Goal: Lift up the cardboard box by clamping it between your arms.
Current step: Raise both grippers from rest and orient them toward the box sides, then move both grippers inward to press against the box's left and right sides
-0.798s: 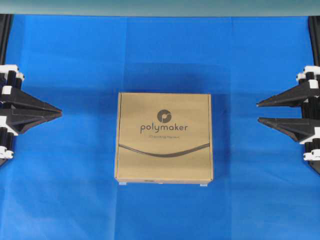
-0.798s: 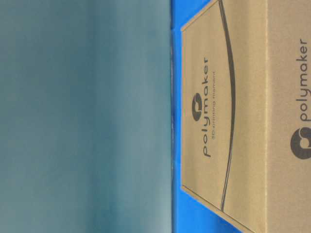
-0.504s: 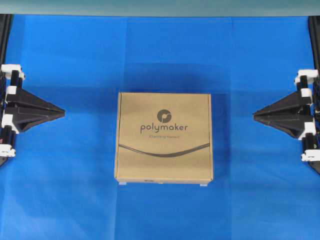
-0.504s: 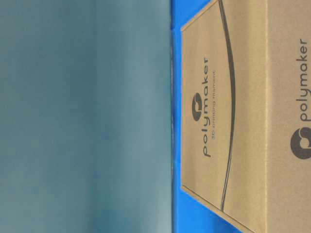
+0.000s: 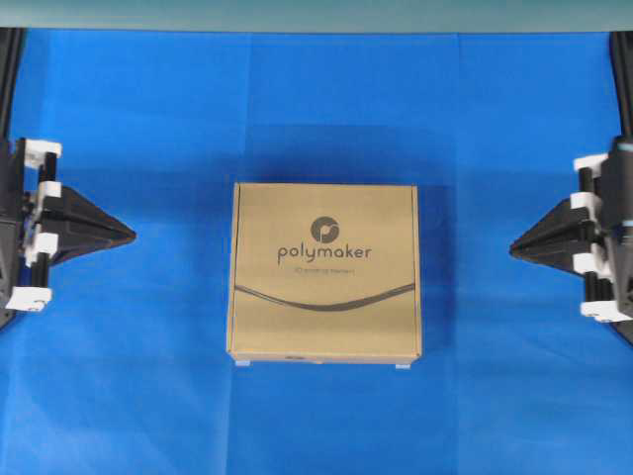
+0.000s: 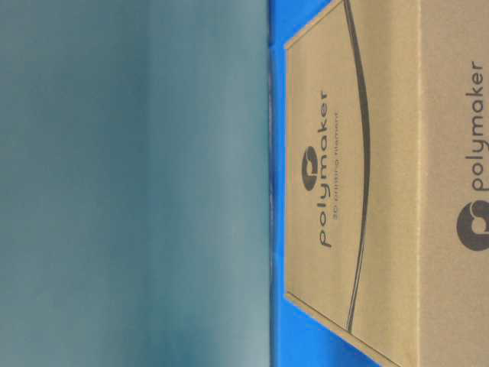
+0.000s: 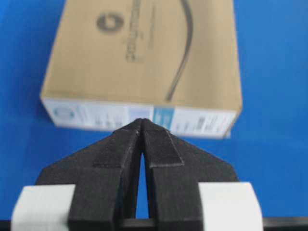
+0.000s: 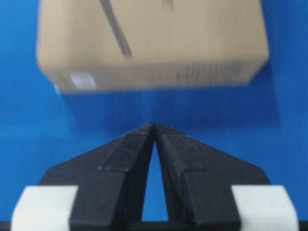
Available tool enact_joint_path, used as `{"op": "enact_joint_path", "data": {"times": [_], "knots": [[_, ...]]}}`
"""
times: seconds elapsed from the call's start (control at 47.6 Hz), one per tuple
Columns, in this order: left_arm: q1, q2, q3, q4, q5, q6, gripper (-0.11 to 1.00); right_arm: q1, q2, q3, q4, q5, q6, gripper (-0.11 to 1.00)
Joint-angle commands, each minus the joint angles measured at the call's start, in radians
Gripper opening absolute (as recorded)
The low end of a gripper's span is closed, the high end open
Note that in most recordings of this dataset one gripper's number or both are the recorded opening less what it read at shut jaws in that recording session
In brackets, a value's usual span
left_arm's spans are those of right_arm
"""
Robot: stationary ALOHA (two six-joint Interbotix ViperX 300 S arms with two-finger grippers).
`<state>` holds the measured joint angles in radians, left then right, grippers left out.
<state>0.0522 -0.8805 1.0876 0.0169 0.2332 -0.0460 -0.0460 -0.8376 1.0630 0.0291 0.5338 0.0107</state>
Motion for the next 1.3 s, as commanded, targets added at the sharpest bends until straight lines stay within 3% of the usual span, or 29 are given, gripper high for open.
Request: {"op": "enact_joint_path", "data": {"times": [0.0,0.189,0.315,0.378,0.483,0.609,0.672,0.882,1.28], "knots": [[0.003,0.025,-0.028,0.003,0.023,0.000,0.00,-0.011,0.046,-0.026,-0.005,0.043,0.003,0.01],[0.003,0.064,-0.032,0.003,0.051,0.003,0.00,-0.026,0.144,-0.041,-0.008,0.120,0.002,0.08],[0.003,0.081,-0.032,0.003,0.057,0.002,0.06,-0.043,0.186,-0.054,-0.008,0.127,-0.006,0.28],[0.005,0.092,-0.034,0.003,0.069,0.005,0.18,-0.044,0.199,-0.058,-0.009,0.127,-0.009,0.46],[0.005,0.123,-0.034,0.003,0.095,-0.003,0.49,-0.044,0.212,-0.060,-0.009,0.121,-0.012,0.77],[0.006,0.176,-0.040,0.003,0.120,-0.005,0.82,-0.044,0.229,-0.055,-0.018,0.127,-0.025,0.99],[0.009,0.204,-0.048,0.003,0.123,-0.005,0.89,-0.046,0.238,-0.057,-0.018,0.127,-0.026,1.00],[0.032,0.327,-0.066,0.003,0.114,-0.003,0.86,-0.046,0.305,-0.029,-0.020,0.086,-0.028,0.99],[0.035,0.572,-0.129,0.006,-0.011,0.018,0.86,-0.028,0.545,-0.066,-0.020,-0.114,-0.066,1.00]]}}
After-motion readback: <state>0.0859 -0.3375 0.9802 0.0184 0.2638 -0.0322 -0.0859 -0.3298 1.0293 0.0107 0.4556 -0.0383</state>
